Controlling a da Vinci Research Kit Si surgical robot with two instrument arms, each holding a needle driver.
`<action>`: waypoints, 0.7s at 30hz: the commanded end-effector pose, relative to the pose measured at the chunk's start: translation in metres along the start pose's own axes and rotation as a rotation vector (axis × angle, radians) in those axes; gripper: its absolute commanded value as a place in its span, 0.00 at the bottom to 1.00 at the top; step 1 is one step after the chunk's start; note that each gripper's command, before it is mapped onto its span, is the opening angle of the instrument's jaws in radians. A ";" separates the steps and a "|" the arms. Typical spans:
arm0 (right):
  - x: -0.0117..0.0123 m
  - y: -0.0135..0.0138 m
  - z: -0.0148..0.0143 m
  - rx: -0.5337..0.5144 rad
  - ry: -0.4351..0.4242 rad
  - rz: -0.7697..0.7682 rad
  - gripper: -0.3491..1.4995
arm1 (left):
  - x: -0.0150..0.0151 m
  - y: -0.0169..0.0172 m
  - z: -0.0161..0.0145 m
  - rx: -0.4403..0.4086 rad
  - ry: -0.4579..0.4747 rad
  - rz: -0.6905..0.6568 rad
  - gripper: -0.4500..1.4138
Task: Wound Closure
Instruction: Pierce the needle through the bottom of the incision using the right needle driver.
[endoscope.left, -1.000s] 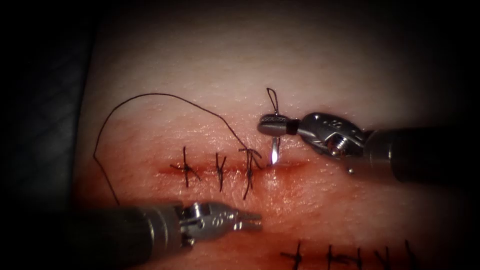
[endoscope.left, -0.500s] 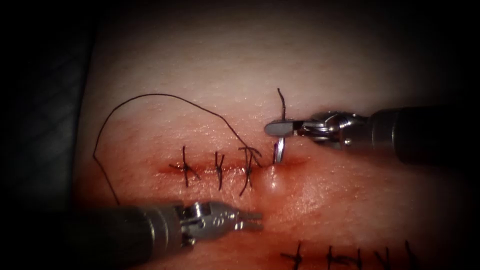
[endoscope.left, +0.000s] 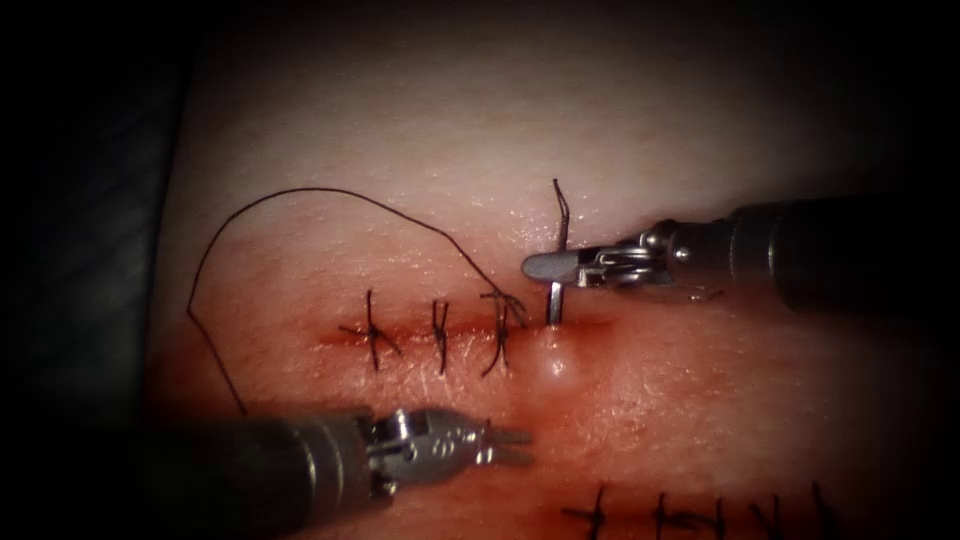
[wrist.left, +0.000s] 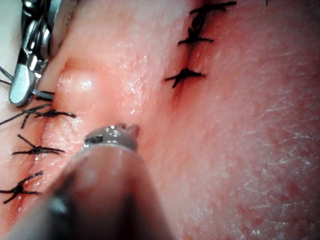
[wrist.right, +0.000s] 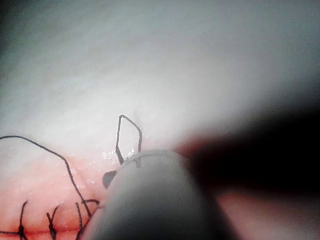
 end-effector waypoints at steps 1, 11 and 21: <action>-0.0002 0.0001 0.0008 -0.005 -0.010 -0.004 0.00 | 0.0000 -0.0001 0.0008 0.000 0.000 0.000 0.20; -0.0036 0.0002 0.0003 -0.089 -0.090 0.023 0.00 | -0.0001 -0.0005 0.0010 -0.001 0.001 0.000 0.20; -0.0045 0.0020 0.0000 -0.152 -0.134 0.045 0.00 | -0.0001 -0.0004 0.0007 -0.003 0.001 -0.001 0.20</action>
